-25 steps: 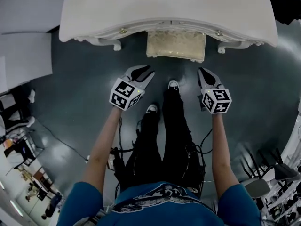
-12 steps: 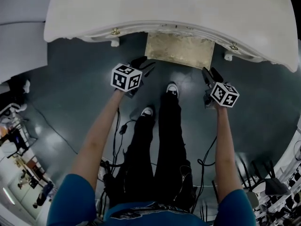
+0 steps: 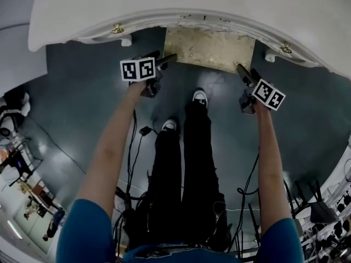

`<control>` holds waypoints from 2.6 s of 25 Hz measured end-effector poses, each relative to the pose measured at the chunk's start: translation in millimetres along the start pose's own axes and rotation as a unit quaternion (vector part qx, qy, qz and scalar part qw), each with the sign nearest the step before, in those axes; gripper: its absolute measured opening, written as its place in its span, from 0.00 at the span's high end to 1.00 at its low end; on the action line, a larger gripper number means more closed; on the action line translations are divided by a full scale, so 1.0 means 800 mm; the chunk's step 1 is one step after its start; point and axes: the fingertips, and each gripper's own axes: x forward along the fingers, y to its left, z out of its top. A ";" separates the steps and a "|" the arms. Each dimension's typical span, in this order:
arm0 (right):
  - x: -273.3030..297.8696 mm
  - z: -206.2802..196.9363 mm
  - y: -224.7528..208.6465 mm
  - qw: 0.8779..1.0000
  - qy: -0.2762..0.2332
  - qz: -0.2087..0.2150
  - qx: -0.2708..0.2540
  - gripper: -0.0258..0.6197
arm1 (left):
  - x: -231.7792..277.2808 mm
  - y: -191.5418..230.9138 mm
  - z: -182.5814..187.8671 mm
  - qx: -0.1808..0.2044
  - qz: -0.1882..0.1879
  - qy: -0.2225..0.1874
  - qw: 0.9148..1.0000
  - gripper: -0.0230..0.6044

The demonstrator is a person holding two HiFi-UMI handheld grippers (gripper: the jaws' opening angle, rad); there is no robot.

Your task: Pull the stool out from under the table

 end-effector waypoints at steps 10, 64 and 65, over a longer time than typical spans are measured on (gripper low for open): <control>0.017 -0.003 -0.015 1.000 0.026 0.003 -0.012 0.43 | 0.031 0.023 0.001 -0.084 -0.006 -0.031 0.996 0.39; -0.025 -0.095 -0.019 0.995 0.057 0.050 0.068 0.57 | -0.026 0.032 -0.098 -0.121 0.028 -0.041 0.991 0.49; -0.029 -0.108 -0.018 0.994 0.062 0.049 0.070 0.57 | -0.031 0.034 -0.109 -0.121 0.028 -0.036 0.992 0.49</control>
